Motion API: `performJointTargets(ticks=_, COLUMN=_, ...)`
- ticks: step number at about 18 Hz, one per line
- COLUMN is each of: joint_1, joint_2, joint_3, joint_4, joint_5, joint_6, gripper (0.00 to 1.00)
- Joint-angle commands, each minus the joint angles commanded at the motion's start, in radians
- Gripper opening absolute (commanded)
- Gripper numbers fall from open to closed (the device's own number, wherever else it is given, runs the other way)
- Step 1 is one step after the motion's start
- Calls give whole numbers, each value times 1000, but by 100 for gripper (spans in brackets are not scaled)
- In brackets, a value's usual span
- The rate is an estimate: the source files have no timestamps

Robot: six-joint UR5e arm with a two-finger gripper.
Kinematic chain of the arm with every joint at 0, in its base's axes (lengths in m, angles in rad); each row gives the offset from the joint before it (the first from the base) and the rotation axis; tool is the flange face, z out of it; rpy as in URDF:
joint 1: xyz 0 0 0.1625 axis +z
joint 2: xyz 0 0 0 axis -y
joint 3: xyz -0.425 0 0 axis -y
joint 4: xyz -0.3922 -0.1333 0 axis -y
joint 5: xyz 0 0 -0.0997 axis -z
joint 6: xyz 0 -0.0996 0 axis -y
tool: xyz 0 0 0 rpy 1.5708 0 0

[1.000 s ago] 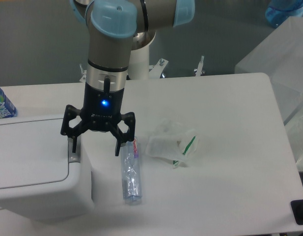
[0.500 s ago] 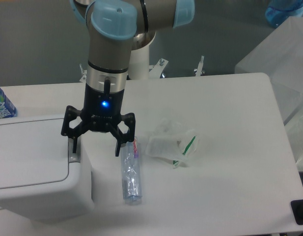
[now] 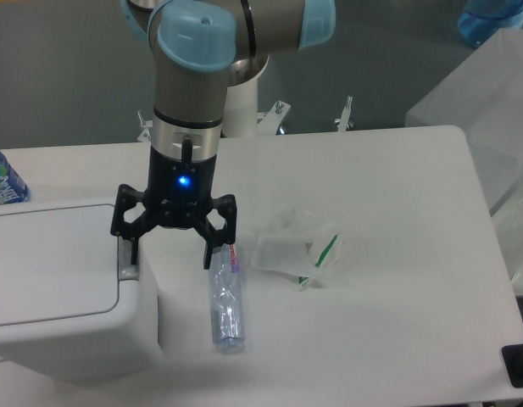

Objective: Open the trash can
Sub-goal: 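Push the lid edge down so the lid flips open, then raise the gripper away from the opened trash can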

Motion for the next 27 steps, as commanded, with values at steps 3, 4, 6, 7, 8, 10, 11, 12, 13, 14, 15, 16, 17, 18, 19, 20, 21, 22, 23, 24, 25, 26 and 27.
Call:
performJointTargets(ticks=3, joint_1=0, joint_2=0, joint_3=-3, joint_4=2, joint_5=0, joint_6=0, gripper=100)
performJointTargets(ticks=4, joint_1=0, joint_2=-2, joint_3=-3, joint_4=2, joint_5=0, joint_6=0, gripper=100)
performJointTargets(ticks=6, joint_1=0, joint_2=-5, joint_3=-3, joint_4=2, joint_5=0, joint_6=0, gripper=100)
performJointTargets(ticks=7, joint_1=0, joint_2=-3, joint_3=-3, joint_4=2, joint_5=0, joint_6=0, gripper=100)
performJointTargets(ticks=8, joint_1=0, joint_2=-3, joint_3=-2, joint_4=2, joint_5=-2, joint_6=0, gripper=100)
performJointTargets(ticks=10, joint_1=0, joint_2=-3, joint_3=-2, joint_4=2, joint_5=0, joint_6=0, gripper=100)
performJointTargets(ticks=11, joint_1=0, joint_2=-3, joint_3=-3, joint_4=2, joint_5=0, joint_6=0, gripper=100)
performJointTargets(ticks=12, joint_1=0, joint_2=-5, joint_3=-3, joint_4=2, joint_5=0, joint_6=0, gripper=100)
performJointTargets(ticks=13, joint_1=0, joint_2=-5, joint_3=-2, joint_4=2, joint_5=0, joint_6=0, gripper=100)
performJointTargets(ticks=14, joint_1=0, joint_2=-5, joint_3=3, joint_4=2, joint_5=-2, joint_6=0, gripper=100)
performJointTargets(ticks=15, joint_1=0, joint_2=-2, joint_3=14, joint_4=6, joint_5=-2, joint_6=3, gripper=100)
performJointTargets(ticks=16, joint_1=2, joint_2=2, joint_3=29, joint_4=17, joint_5=-2, joint_6=3, gripper=100)
performJointTargets(ticks=17, joint_1=5, joint_2=0, joint_3=49, joint_4=21, joint_5=-2, joint_6=3, gripper=100)
performJointTargets(ticks=18, joint_1=8, joint_2=-2, joint_3=69, joint_4=21, joint_5=-3, joint_6=3, gripper=100)
performJointTargets(ticks=19, joint_1=12, joint_2=-2, joint_3=86, joint_4=21, joint_5=-2, joint_6=3, gripper=100)
performJointTargets(ticks=20, joint_1=21, joint_2=-3, joint_3=106, joint_4=21, joint_5=-2, joint_6=3, gripper=100)
performJointTargets(ticks=21, joint_1=28, joint_2=-6, joint_3=126, joint_4=21, joint_5=-2, joint_6=3, gripper=100)
performJointTargets(ticks=22, joint_1=29, joint_2=-11, joint_3=146, joint_4=23, joint_5=0, joint_6=6, gripper=100)
performJointTargets(ticks=23, joint_1=35, joint_2=-18, joint_3=161, joint_4=23, joint_5=2, joint_6=18, gripper=100)
performJointTargets(ticks=24, joint_1=54, joint_2=-18, joint_3=169, joint_4=23, joint_5=2, joint_6=35, gripper=100)
performJointTargets(ticks=25, joint_1=69, joint_2=-17, joint_3=172, joint_4=23, joint_5=3, joint_6=57, gripper=100)
performJointTargets(ticks=26, joint_1=80, joint_2=-17, joint_3=170, joint_4=25, joint_5=17, joint_6=84, gripper=100)
performJointTargets(ticks=27, joint_1=90, joint_2=-15, joint_3=169, joint_4=25, joint_5=50, joint_6=122, gripper=100)
